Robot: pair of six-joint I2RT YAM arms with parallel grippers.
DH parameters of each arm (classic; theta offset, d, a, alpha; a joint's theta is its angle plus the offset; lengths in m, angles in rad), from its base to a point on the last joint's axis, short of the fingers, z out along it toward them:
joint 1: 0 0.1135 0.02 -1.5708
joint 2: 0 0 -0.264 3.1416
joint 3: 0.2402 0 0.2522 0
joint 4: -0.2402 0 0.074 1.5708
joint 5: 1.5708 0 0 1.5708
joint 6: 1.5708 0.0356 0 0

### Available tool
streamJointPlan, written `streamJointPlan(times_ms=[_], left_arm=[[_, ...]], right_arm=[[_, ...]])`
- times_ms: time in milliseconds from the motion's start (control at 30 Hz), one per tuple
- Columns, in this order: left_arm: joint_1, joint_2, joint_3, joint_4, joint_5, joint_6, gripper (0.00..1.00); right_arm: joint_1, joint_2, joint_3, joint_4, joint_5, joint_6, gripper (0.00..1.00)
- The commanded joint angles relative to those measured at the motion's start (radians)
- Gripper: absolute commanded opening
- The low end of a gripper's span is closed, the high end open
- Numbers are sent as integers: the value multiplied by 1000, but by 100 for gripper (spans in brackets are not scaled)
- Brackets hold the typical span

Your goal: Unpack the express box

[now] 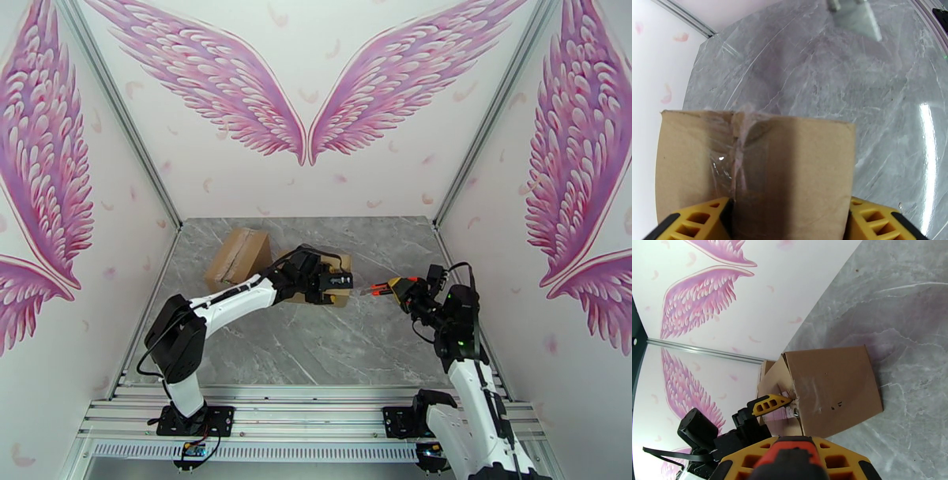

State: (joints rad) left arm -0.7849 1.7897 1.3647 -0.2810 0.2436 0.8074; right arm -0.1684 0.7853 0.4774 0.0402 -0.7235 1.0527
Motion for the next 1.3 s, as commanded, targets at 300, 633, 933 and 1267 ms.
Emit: streamJointPlan(times_ms=[300, 633, 933, 1267], left_arm=[[-47, -86, -18, 33, 89, -75, 68], [-63, -85, -15, 33, 75, -79, 68], [-74, -74, -3, 34, 40, -77, 68], [-91, -43, 57, -28, -7, -117, 69]], right_arm=[[39, 12, -46, 283, 98, 88, 0], [56, 13, -42, 242, 122, 81, 0], [71, 31, -46, 248, 109, 92, 0], [75, -5, -35, 165, 137, 62, 0]])
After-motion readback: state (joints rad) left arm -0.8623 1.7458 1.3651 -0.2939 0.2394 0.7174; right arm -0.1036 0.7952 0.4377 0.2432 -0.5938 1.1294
